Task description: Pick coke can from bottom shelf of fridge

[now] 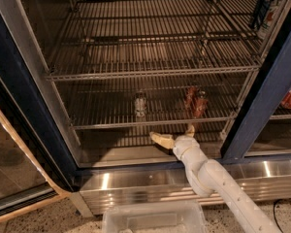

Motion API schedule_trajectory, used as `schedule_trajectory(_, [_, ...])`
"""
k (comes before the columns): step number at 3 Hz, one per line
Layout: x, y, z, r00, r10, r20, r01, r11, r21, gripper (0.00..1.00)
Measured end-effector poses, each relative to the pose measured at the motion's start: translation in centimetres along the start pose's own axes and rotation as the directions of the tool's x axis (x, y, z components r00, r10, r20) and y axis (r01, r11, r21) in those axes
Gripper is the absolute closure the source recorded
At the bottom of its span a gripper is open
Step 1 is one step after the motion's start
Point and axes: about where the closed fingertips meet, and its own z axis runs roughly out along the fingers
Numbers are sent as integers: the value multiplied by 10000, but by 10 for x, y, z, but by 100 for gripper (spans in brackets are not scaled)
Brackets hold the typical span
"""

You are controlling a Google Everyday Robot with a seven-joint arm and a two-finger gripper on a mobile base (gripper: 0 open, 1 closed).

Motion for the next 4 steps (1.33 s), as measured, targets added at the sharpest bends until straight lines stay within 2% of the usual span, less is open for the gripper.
schedule_trajectory(1, [-14, -31, 14, 9965, -166, 818, 84, 9950, 997, 0])
schedule_trajectory(2, [-30, -63, 30, 9855, -850, 1466, 511, 9739, 2210, 0])
schedule_trajectory(3, [-40, -87, 35, 9746, -1737, 1415, 1219, 9409, 3159, 0])
schedule_trajectory(4, [-40, -87, 35, 9746, -1737, 1415, 1219, 9409, 3159, 0])
